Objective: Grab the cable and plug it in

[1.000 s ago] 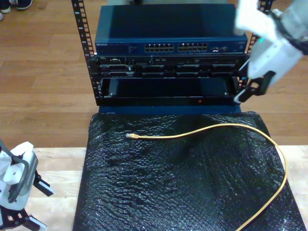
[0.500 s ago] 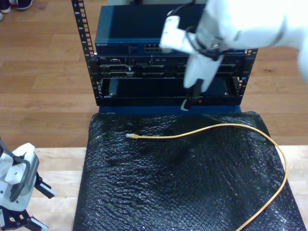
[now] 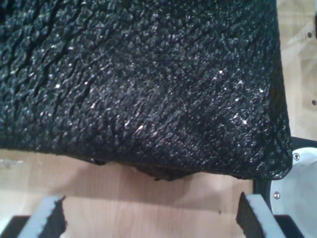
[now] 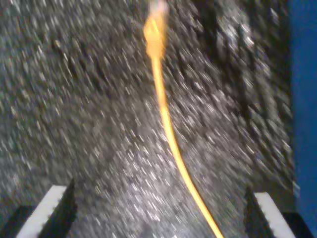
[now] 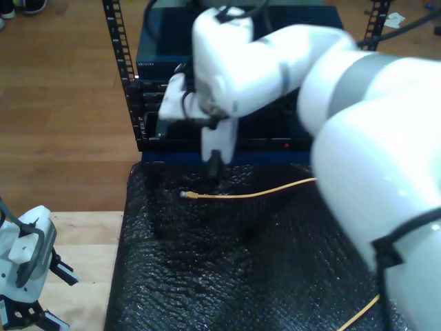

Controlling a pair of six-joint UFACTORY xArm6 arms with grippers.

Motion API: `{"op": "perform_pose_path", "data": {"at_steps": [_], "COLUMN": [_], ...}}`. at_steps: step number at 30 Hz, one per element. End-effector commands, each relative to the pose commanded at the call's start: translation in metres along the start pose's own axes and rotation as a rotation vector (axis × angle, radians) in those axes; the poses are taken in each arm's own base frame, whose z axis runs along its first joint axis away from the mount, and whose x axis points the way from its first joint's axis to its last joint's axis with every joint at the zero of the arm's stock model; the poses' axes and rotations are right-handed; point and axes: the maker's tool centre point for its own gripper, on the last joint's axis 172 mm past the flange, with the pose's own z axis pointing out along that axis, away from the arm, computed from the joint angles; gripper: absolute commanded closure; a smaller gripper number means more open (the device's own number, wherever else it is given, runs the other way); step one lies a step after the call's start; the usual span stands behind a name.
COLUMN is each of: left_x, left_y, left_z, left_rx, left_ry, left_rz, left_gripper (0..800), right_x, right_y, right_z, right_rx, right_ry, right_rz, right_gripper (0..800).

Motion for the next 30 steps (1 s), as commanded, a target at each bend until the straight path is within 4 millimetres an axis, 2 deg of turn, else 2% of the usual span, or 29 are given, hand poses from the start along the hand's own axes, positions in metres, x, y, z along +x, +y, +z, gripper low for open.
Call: {"op": "perform_pose_path", "data": {"at_steps": [5, 8, 13, 20, 24, 30], "left_x": [0.000, 0.000, 0.000, 0.000, 0.000, 0.000], "left_y": [0.000, 0.000, 0.000, 0.000, 0.000, 0.000], "left_z": [0.000, 0.000, 0.001, 0.001, 0.001, 0.001], "left_rx": [0.000, 0.000, -0.004, -0.003, -0.003, -0.004], "left_ry": [0.000, 0.000, 0.002, 0.001, 0.001, 0.002], "left_rz": [0.000, 0.000, 0.000, 0.000, 0.000, 0.000], "left_gripper": [0, 0, 0, 0, 0, 0], "right_x": [0.022, 0.023, 0.024, 0.027, 0.029, 0.028], "right_y": [0.000, 0.002, 0.002, 0.004, 0.004, 0.003], "right_z": [0.020, 0.035, 0.049, 0.051, 0.053, 0.069], "right_rx": [-0.051, -0.052, -0.040, -0.047, -0.050, -0.037], "right_ry": [-0.008, -0.019, -0.033, -0.024, -0.021, -0.032], "right_rz": [-0.045, -0.054, -0.058, -0.058, -0.062, -0.064], "right_gripper": [23, 40, 58, 196, 231, 234]}}
